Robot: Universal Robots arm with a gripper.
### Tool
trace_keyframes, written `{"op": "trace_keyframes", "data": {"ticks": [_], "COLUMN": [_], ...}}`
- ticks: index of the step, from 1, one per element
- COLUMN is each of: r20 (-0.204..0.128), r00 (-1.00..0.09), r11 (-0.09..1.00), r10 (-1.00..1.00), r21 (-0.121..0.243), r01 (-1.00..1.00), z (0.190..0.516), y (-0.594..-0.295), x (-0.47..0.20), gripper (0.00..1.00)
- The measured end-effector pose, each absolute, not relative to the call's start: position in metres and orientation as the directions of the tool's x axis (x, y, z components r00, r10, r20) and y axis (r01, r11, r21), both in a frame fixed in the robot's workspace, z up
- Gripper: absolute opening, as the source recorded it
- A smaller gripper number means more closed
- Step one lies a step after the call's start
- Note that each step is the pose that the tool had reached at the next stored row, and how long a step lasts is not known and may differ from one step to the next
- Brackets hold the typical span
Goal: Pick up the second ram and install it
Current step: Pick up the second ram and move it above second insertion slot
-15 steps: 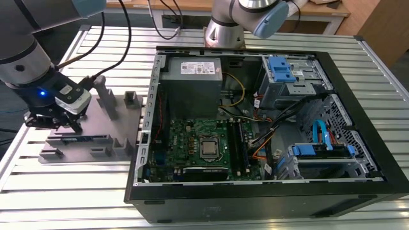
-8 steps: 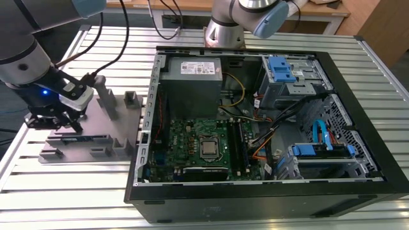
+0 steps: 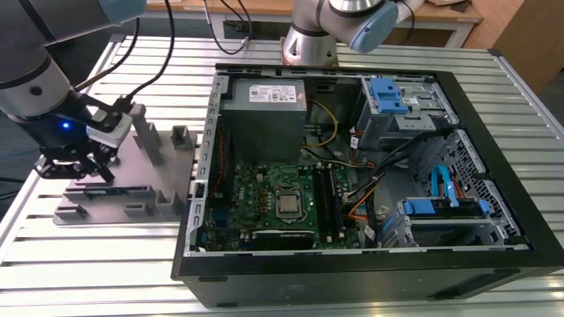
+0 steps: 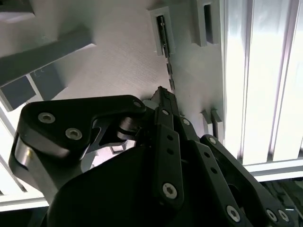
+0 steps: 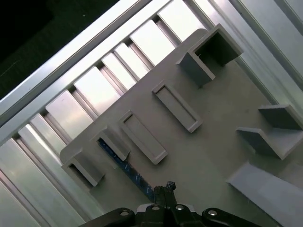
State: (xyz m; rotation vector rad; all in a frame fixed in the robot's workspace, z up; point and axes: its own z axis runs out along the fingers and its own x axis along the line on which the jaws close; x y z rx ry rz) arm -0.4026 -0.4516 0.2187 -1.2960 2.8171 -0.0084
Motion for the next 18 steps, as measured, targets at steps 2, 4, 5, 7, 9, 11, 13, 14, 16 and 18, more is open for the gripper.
{"op": "trace_keyframes", "data": {"ticks": [2, 4, 5, 7, 9, 11, 13, 14, 16, 18], "r20": [-0.035, -0.035, -0.035, -0.035, -0.035, -0.035, -0.035, -0.035, -0.035, -0.035], "r00": [-0.630, -0.609, -0.599, -0.578, -0.557, -0.535, -0.514, -0.503, -0.482, -0.462], "r11": [0.630, 0.610, 0.600, 0.579, 0.558, 0.536, 0.515, 0.504, 0.483, 0.463], "r10": [-0.776, -0.792, -0.800, -0.816, -0.830, -0.844, -0.857, -0.864, -0.875, -0.886], "r21": [-0.022, -0.022, -0.022, -0.022, -0.022, -0.022, -0.022, -0.022, -0.022, -0.022], "r01": [-0.776, -0.792, -0.800, -0.815, -0.830, -0.844, -0.857, -0.864, -0.875, -0.886], "z": [0.2187, 0.2186, 0.2186, 0.2186, 0.2186, 0.2186, 0.2186, 0.2185, 0.2185, 0.2185], "y": [-0.4516, -0.4516, -0.4516, -0.4516, -0.4516, -0.4516, -0.4516, -0.4516, -0.4516, -0.4516], "x": [-0.4026, -0.4026, -0.4026, -0.4026, -0.4026, -0.4026, -0.4026, -0.4026, -0.4026, -0.4026], "gripper": [0.11, 0.11, 0.11, 0.11, 0.11, 0.11, 0.11, 0.11, 0.11, 0.11]}}
